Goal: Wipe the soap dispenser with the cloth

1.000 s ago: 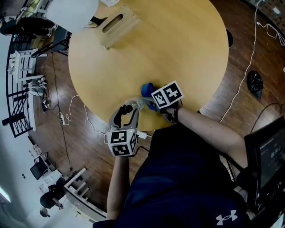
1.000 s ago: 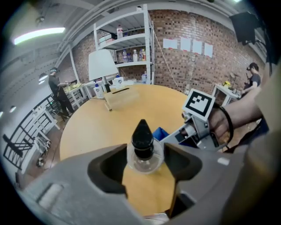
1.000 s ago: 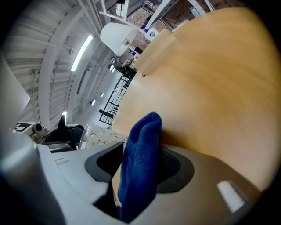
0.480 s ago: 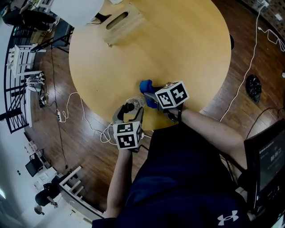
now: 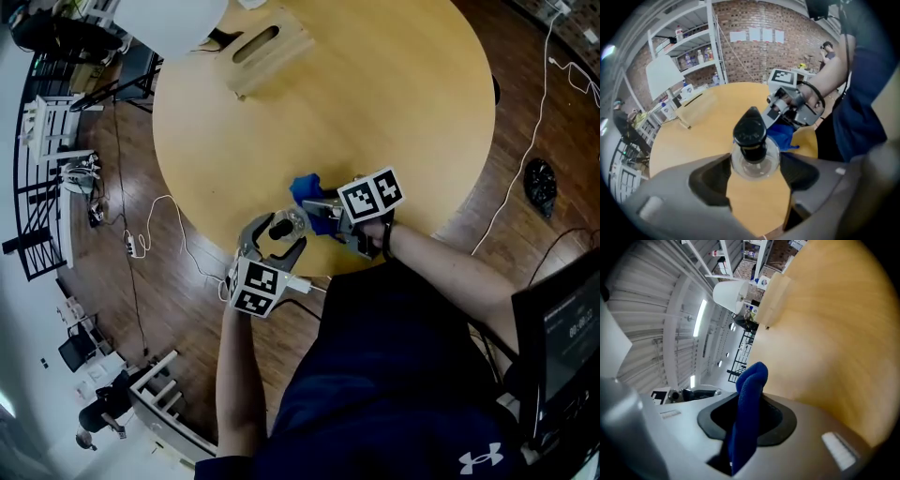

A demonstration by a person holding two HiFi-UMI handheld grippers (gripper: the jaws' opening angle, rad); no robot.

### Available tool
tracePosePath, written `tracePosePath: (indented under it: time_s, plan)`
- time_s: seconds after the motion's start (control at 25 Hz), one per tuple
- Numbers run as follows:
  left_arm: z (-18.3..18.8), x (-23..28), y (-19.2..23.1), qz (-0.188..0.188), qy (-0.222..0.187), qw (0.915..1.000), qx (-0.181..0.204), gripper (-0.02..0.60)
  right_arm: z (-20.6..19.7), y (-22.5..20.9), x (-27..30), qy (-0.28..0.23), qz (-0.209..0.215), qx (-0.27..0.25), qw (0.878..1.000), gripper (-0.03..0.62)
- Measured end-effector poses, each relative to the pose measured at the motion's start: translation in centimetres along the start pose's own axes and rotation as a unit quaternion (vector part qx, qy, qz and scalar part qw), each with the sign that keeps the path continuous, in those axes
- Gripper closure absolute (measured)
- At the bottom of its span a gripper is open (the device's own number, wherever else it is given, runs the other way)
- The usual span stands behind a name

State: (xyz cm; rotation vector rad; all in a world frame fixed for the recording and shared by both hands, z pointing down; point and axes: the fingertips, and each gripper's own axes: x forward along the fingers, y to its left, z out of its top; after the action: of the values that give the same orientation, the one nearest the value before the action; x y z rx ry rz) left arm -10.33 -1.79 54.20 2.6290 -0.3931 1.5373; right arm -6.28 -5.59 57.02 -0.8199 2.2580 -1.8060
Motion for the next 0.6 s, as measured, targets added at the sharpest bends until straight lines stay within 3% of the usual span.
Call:
tracePosePath:
  time_s: [0.16,0.4,0.48,0.6]
  plan:
    - [0.0,0.1,-0.1,-0.019,0.0,0.9991,0.039,0.253,-0.9,-1.7,0.1,0.032,-0.043,-0.008,0.999,0.496]
    - [-0.1,0.6,-0.6,-0.024,-0.006,0.9986,0.046,0.252,1.8,4.5,-1.2,-0.026,0.052,-0.028,0.998,0.496]
    - [-0.2,0.7,-0.5,-0.024,-0.006,0.9986,0.047,0.252,1.3,3.5,-0.7,-0.011,0.041,-0.023,0.999,0.496]
    - [-0.2,0.6,-0.4,-0.025,-0.007,0.9986,0.046,0.252,-0.6,-0.9,0.3,0.035,-0.027,-0.007,0.999,0.496]
